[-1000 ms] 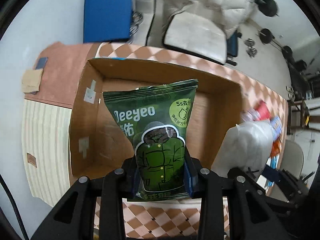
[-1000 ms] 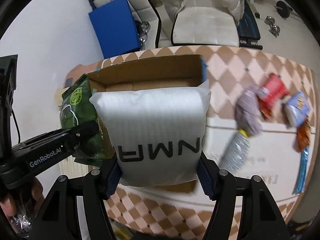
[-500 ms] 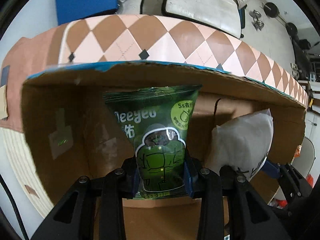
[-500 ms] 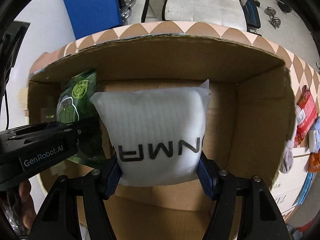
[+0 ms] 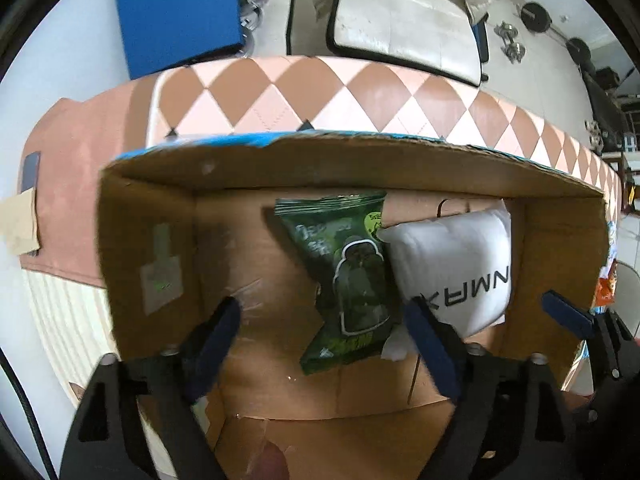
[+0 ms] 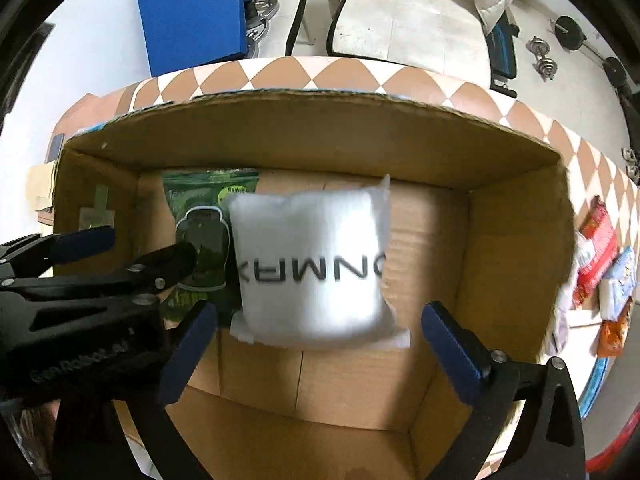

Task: Organize soft objects
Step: 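Lower both held packs into the cardboard box and open both tools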

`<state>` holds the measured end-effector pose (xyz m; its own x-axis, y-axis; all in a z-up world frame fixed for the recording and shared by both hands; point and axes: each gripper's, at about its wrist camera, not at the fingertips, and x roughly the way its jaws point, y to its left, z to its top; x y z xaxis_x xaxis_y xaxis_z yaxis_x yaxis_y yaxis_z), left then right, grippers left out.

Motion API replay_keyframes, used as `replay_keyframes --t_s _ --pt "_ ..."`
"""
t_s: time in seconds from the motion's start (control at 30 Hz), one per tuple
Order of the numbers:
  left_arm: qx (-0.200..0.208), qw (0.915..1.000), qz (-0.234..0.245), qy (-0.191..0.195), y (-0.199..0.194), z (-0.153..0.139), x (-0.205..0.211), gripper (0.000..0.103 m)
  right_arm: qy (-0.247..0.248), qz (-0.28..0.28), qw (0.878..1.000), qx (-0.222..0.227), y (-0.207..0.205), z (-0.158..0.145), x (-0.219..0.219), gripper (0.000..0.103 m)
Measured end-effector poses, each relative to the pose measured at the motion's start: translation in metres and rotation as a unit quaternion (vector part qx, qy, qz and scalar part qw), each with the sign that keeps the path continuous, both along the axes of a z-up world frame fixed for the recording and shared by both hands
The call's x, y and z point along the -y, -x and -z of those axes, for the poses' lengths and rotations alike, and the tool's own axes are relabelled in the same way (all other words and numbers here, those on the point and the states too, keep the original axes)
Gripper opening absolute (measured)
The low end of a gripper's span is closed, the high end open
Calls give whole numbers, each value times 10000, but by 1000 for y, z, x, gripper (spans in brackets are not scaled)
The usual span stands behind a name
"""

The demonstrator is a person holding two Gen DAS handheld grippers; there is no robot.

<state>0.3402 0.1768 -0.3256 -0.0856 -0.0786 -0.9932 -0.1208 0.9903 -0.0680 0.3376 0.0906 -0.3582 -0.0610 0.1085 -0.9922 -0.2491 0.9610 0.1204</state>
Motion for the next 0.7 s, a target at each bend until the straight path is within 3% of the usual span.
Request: replay_keyframes --t_s 0.1,0.3,0.7 --pt "230 9996 -115 -66 17 -13 -12 99 46 84 9998 163 13 -14 5 103" --pt "786 9963 -168 -314 51 -41 -17 99 -203 349 9985 358 50 -36 20 103" --pt "1406 9893 -209 -325 125 -88 -14 99 -258 393 9929 1096 134 -94 41 103"
